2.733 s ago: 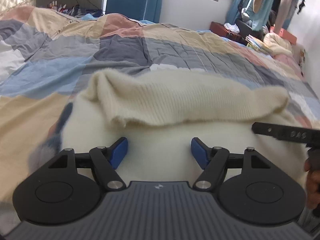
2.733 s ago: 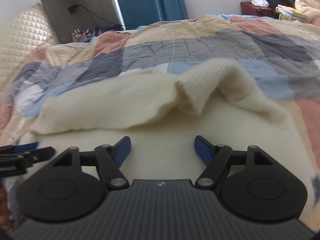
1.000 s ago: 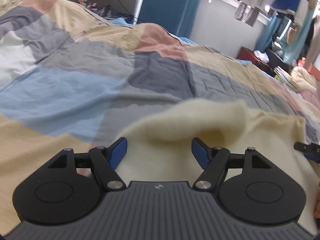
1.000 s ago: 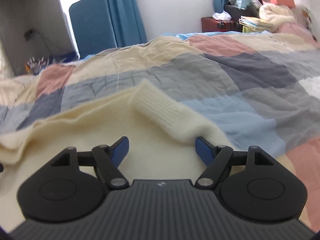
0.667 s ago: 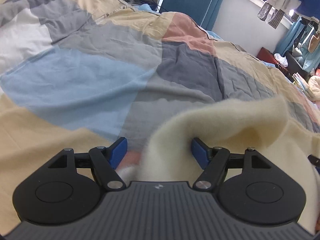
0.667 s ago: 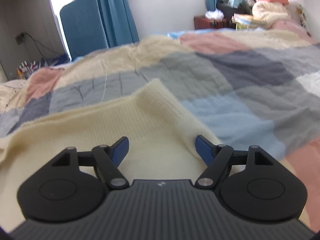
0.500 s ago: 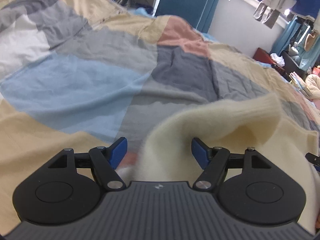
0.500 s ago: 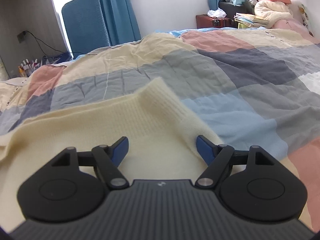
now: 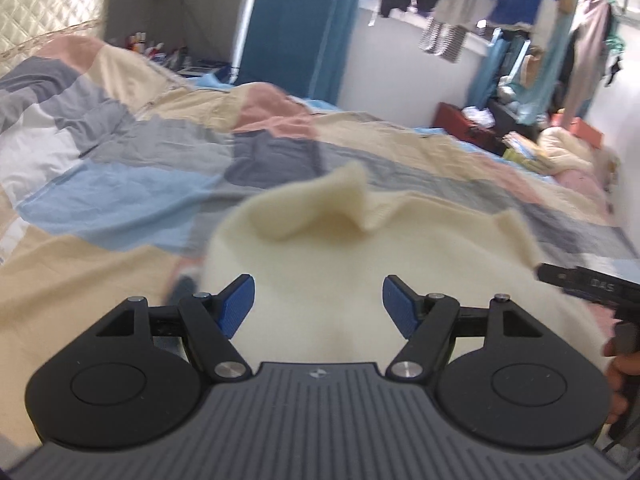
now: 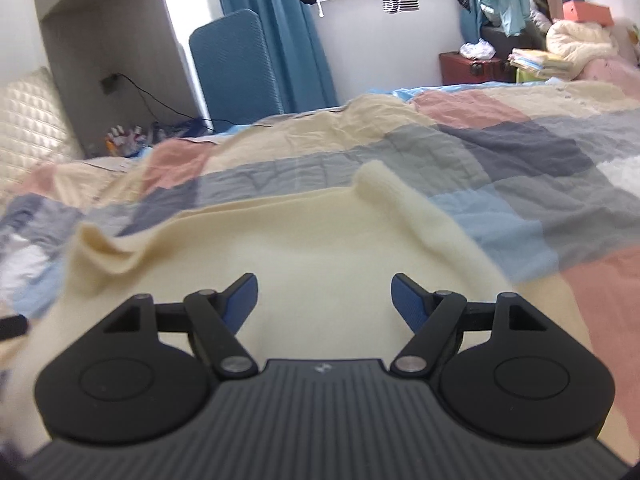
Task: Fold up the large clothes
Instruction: 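Position both open grippers at the edge of the folded sweater, then grasp the sweater edge with the left gripper while the right gripper grasps too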
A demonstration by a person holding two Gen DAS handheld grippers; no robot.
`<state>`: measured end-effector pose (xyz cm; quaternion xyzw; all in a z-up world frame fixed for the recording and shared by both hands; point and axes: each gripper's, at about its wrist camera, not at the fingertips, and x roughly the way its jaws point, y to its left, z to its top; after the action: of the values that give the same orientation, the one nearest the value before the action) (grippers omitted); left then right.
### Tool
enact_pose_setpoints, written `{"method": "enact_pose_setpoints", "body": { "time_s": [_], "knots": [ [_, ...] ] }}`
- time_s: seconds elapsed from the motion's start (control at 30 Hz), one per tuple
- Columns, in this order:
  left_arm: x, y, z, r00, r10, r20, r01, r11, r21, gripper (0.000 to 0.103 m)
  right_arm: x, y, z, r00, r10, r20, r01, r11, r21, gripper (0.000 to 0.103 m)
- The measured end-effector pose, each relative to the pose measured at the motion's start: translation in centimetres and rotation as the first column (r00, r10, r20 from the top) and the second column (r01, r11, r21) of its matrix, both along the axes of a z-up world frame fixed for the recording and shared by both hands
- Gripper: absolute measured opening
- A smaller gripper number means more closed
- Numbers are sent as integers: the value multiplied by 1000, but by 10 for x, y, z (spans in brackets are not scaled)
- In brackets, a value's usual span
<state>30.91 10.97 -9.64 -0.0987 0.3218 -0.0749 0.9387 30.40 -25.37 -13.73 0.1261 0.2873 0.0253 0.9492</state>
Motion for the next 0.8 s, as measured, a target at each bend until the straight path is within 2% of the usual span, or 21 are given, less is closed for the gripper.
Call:
{"method": "enact_pose_setpoints", "body": {
  "time_s": [0.2,0.3,0.37,0.43,0.47,0.57,0.7,0.73,0.8],
  "knots": [
    [-49,-20,1,997,-68,-24,66,996,-67,75,-50,8,8,999,36,0,-35,993,115,76],
    [-59,-32,-17,993,-81,-91,76,996,-49,75,-67,19,-3,995,75,-68,-65,989,136,76],
    [-59,-36,-31,983,-70,-170,61,996,-60,75,-70,26,-13,987,94,-131,-78,989,127,76],
    [-66,-39,-32,981,-67,-183,53,995,-83,75,-73,28,-18,982,98,-162,-72,985,158,76],
    [-73,-38,-29,981,-79,-177,59,991,-120,75,-77,28,-18,982,107,-159,-76,979,187,76],
    [-90,-29,-30,975,-105,-198,51,964,-261,76,-88,22,-14,984,107,-143,-66,963,261,76],
    [-105,-16,-43,959,-96,-266,-13,924,-381,76,-103,15,-19,978,133,-163,-62,923,379,77],
    [-106,-11,-48,954,-93,-284,-38,904,-426,76,-107,15,-20,976,141,-168,-63,913,404,78],
    [-103,2,-63,943,-97,-319,-98,834,-543,76,-112,14,-23,973,154,-174,-59,886,460,84]
  ]
}}
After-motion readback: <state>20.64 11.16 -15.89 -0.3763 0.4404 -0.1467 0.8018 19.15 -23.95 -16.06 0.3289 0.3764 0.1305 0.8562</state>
